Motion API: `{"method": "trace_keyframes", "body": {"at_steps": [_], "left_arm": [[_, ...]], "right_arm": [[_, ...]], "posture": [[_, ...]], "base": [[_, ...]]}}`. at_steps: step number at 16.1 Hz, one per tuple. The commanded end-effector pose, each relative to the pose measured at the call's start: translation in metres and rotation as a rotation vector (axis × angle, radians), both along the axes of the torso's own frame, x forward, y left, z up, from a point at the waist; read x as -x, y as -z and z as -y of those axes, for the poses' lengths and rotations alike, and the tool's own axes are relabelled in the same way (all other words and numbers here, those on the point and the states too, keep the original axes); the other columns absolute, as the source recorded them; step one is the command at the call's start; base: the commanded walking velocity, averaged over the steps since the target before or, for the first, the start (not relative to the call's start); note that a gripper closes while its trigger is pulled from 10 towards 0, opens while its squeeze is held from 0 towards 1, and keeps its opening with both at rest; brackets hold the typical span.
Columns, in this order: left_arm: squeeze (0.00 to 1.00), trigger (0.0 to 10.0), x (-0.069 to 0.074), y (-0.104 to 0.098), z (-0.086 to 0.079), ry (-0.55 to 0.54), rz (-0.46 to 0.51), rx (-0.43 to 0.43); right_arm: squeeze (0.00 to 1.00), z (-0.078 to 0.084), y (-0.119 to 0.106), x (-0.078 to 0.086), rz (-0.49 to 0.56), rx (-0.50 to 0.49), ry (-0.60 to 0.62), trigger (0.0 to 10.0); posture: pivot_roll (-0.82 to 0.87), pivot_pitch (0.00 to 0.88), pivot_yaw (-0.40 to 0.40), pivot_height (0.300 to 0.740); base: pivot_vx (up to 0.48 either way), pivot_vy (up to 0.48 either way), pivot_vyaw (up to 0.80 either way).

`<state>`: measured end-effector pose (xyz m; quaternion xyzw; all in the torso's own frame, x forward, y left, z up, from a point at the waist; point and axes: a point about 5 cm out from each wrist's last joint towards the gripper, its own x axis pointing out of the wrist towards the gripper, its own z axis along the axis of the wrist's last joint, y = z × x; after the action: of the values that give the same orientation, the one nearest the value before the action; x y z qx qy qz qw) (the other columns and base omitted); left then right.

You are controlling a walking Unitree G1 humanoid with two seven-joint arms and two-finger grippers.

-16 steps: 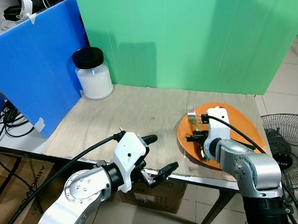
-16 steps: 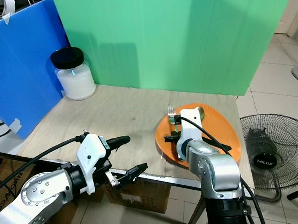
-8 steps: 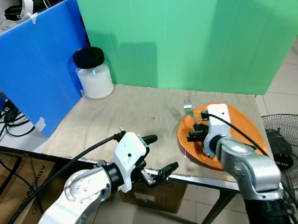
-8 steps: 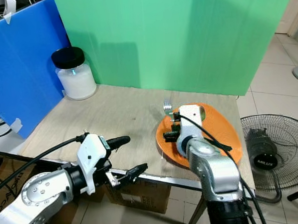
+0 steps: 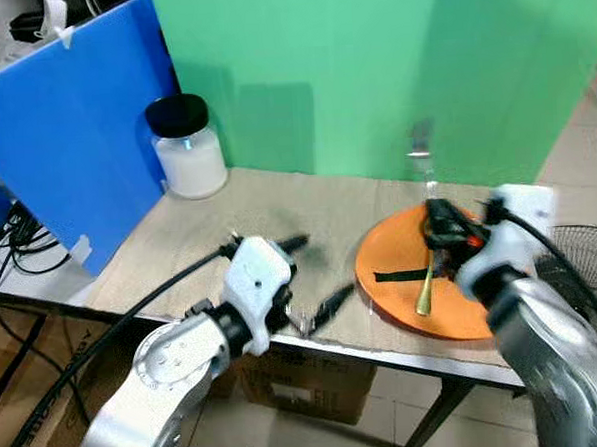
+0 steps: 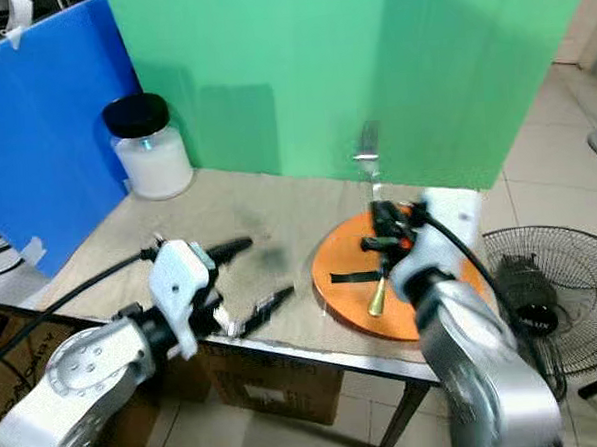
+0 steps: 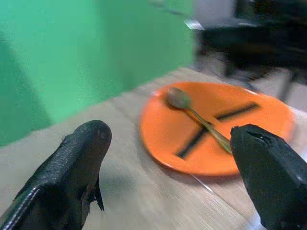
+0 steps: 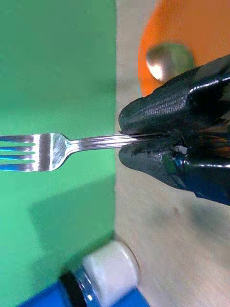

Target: Setting the table

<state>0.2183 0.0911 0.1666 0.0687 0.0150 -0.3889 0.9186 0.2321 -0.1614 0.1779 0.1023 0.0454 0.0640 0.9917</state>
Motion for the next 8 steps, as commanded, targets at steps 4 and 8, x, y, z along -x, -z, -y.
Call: {"method": "trace_keyframes", "body": {"at_steps": [4,8], "left_arm": [[0.00,10.0,-0.016,-0.006,-0.007,-0.161,0.070,-0.013],[0.00,10.0,-0.021,-0.004,-0.012,-0.242,0.074,0.001]], "right_arm": [[0.00,0.002,-0.004,0.009,0.069,0.116,0.062,10.0],[0.00,-0.002,0.000,0.007,0.046,0.135,0.064,10.0]], "posture": [[0.07,0.000,0.063,0.740],[0.07,0.000,0.057,0.740]], "base": [[0.000,0.000,-0.80],[0.000,0.000,-0.80]]}}
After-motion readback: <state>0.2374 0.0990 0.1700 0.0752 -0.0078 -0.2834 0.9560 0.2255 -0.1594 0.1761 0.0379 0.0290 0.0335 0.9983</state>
